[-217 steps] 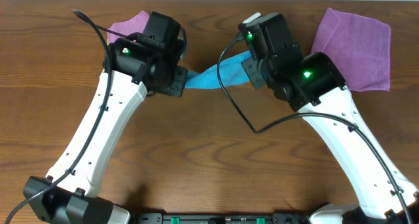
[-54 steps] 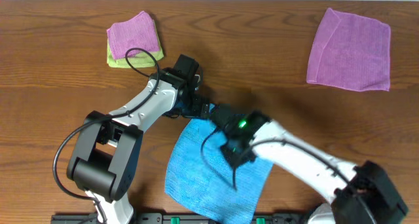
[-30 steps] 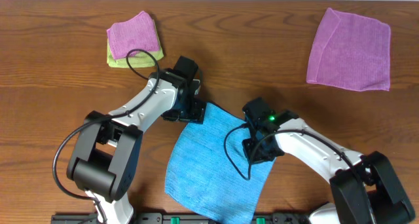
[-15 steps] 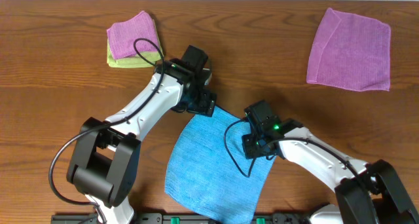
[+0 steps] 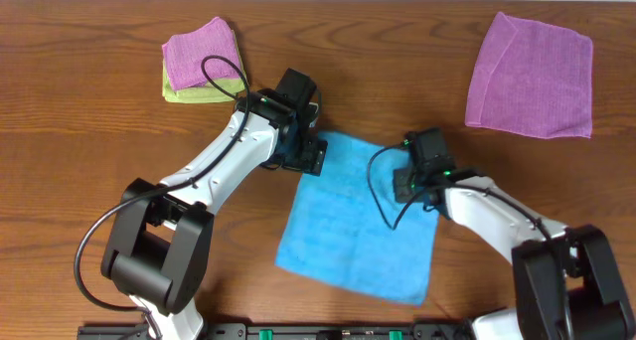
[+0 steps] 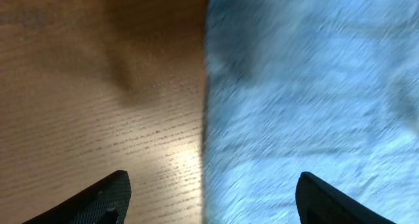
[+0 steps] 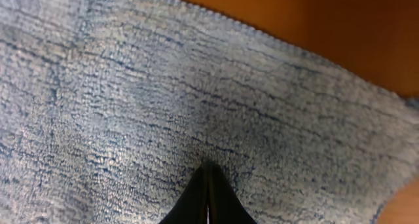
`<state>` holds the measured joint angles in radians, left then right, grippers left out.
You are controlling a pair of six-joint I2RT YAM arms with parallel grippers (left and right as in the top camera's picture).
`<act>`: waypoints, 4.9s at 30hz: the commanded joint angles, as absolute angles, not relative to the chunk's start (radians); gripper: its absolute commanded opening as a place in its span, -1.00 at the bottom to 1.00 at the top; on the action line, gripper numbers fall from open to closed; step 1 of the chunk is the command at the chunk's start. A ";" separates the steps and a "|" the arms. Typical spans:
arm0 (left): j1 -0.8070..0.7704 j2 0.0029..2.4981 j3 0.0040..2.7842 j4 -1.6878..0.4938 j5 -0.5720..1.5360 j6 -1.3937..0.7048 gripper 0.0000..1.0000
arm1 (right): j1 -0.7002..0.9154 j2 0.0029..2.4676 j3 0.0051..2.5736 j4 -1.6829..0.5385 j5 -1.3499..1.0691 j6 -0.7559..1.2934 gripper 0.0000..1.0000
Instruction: Fold the cloth
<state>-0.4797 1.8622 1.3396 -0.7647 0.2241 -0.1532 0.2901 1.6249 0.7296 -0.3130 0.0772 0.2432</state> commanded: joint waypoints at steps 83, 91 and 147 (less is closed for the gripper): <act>-0.392 2.053 1.631 -0.599 0.000 -0.062 -0.90 | 0.322 1.699 1.010 -0.413 -0.123 0.096 -0.98; -0.440 2.076 1.616 -0.645 0.213 0.005 -0.89 | 0.306 1.699 1.090 -0.714 0.052 0.317 -0.97; -0.375 2.295 1.613 -0.497 -0.004 -0.159 -0.84 | 0.189 2.002 0.964 -0.008 -0.112 0.323 -0.97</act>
<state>-0.3870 2.2383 1.6238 -0.4816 0.0650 -0.1452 0.1814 1.9522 0.9920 0.0418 -0.0597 0.3546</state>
